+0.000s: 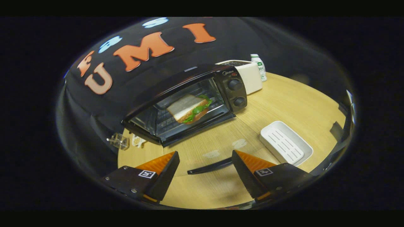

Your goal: Open the toaster oven, put the food inside, and close the toaster oven door.

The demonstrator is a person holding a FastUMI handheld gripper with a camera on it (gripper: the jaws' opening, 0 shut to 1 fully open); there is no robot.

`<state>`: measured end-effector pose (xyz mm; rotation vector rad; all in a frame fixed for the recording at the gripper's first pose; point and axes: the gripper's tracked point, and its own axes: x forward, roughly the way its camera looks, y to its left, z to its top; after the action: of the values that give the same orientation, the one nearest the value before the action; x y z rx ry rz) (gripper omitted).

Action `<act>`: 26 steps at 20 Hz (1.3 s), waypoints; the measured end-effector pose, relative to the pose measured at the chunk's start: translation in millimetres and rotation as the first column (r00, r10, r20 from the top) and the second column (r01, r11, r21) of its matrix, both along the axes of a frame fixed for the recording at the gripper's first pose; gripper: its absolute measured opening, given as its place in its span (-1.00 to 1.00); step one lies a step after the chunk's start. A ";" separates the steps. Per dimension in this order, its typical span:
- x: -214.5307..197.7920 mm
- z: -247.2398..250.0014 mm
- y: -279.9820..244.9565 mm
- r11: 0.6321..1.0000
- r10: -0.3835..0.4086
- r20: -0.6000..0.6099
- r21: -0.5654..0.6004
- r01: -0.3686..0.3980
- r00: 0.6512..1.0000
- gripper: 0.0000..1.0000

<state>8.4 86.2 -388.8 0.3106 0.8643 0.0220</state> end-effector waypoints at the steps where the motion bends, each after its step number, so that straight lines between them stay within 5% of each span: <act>1: -8.3 -4.9 1.3 0.999 0.034 0.000 -0.038 -0.034 0.999 0.97; 9: -53.5 -67.6 1.0 0.964 0.167 -0.099 -0.191 -0.184 0.981 0.98; 17: -29.6 -101.9 4.6 0.916 0.255 -0.151 -0.279 -0.289 0.955 0.99; 26: -0.6 -36.5 10.0 0.940 0.242 -0.053 -0.236 -0.248 0.969 0.99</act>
<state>7.9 96.2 -425.2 -0.0268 0.9145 0.1442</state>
